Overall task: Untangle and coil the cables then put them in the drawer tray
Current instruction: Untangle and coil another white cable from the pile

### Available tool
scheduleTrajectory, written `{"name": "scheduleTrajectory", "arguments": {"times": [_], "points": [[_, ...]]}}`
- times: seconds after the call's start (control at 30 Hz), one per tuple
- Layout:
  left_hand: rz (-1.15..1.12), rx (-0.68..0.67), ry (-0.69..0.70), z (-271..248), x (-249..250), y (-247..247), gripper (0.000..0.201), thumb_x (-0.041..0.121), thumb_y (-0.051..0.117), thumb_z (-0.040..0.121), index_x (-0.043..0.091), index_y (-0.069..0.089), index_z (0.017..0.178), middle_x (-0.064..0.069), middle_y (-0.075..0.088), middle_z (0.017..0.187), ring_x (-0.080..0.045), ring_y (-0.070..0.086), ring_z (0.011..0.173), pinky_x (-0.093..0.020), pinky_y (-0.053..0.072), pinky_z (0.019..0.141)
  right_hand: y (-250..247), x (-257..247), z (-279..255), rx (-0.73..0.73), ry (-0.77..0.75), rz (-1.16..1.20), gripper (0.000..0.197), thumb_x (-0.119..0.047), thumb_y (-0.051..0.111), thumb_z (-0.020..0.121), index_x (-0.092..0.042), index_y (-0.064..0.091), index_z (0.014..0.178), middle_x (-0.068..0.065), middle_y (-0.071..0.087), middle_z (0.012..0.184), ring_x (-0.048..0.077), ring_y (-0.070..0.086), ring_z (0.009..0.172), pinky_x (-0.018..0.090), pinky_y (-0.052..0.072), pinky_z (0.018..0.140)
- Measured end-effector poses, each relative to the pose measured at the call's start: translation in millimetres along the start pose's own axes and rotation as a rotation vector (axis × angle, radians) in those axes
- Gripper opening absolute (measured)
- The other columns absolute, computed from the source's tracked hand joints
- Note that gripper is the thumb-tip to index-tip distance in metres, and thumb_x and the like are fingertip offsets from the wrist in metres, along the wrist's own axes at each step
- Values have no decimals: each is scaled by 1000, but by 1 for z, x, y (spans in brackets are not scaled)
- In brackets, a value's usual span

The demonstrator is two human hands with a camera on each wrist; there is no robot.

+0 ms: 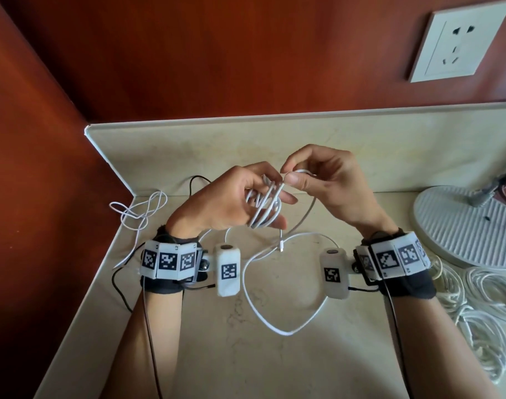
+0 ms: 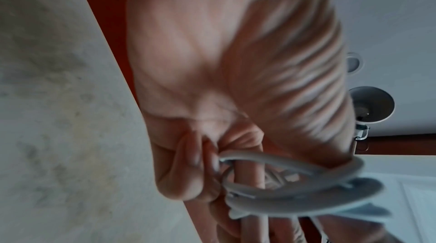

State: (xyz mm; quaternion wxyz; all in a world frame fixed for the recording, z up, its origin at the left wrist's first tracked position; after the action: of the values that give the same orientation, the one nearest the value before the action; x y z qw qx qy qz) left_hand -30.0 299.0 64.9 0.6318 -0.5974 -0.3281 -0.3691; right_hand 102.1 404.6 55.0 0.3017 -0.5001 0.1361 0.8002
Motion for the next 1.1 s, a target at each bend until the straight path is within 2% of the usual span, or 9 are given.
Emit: {"name": "scheduleTrajectory", "arguments": {"times": [0.13, 0.3, 0.4, 0.6, 0.73, 0.83, 0.9, 1.0, 1.1], "points": [[-7, -27, 33, -2, 9, 6, 55, 28, 93, 64, 12, 79, 114, 18, 60, 105, 3, 62, 83, -27, 55, 83, 6, 7, 0, -4, 28, 198, 13, -8, 72, 87, -6, 60, 91, -11, 65, 72, 2, 59, 62, 14, 44, 61], [18, -12, 89, -3, 19, 7, 52, 32, 88, 63, 17, 80, 112, 8, 61, 105, 3, 62, 85, -18, 50, 82, 16, 31, 0, 57, 191, 417, 36, -39, 90, 76, -14, 68, 87, 10, 56, 76, 19, 48, 64, 33, 31, 55], [39, 61, 92, -6, 17, -1, 55, 32, 89, 63, 15, 79, 114, 0, 60, 111, 2, 62, 93, -16, 48, 87, 21, 42, 0, 42, 285, 588, 34, -31, 90, 77, -14, 68, 96, 12, 50, 86, 18, 51, 72, 27, 45, 71], [23, 125, 176, -4, 23, -6, 53, 29, 93, 65, 6, 79, 110, -3, 54, 105, -9, 58, 98, -27, 51, 85, 41, 55, 1, 28, 388, 809, 21, -15, 79, 87, -17, 58, 86, 6, 60, 97, 20, 47, 86, 35, 30, 77], [31, 204, 249, -2, 23, -8, 48, 29, 94, 64, 4, 80, 103, 1, 46, 118, -15, 56, 101, -25, 48, 89, 54, 58, -4, 49, 504, 773, 57, -41, 100, 59, -20, 65, 99, 3, 40, 83, 15, 31, 72, 26, 34, 62], [-34, 205, 263, -2, 23, -9, 46, 24, 88, 70, -3, 78, 106, -4, 53, 132, -8, 64, 103, -20, 51, 87, 60, 55, -7, 94, 519, 735, 10, -32, 80, 87, -23, 78, 85, 0, 36, 75, 12, 25, 66, 22, 28, 56], [-109, 220, 232, -2, 21, -11, 44, 23, 86, 75, -5, 76, 108, 0, 60, 122, -1, 67, 93, -16, 50, 80, 62, 55, -9, 133, 520, 658, 22, -21, 60, 102, -17, 69, 82, -3, 31, 69, 12, 16, 64, 21, 22, 53], [-180, 327, 210, -1, 13, -17, 52, 55, 81, 77, 14, 78, 108, 2, 66, 109, -12, 67, 91, -27, 53, 71, 66, 45, -7, 111, 384, 526, 31, -21, 56, 104, -4, 53, 78, -7, 30, 58, 11, 15, 57, 22, 17, 51], [-201, 436, 197, -2, 9, -24, 52, 63, 77, 78, 16, 80, 100, 1, 69, 104, -21, 67, 88, -35, 55, 69, 68, 34, -6, 127, 262, 272, 53, -35, 60, 102, 3, 47, 68, 12, 31, 60, 17, 20, 54, 26, 20, 49]]}}
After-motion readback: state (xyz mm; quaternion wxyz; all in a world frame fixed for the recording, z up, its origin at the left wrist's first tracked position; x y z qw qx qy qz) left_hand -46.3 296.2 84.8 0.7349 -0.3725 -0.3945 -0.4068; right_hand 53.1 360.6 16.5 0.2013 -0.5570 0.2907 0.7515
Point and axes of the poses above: each hand's wrist, its own z-axis towards the middle knuckle, its own y-axis out of the palm, x = y × z, the point moved 5 cm from there along z, towards the middle knuckle
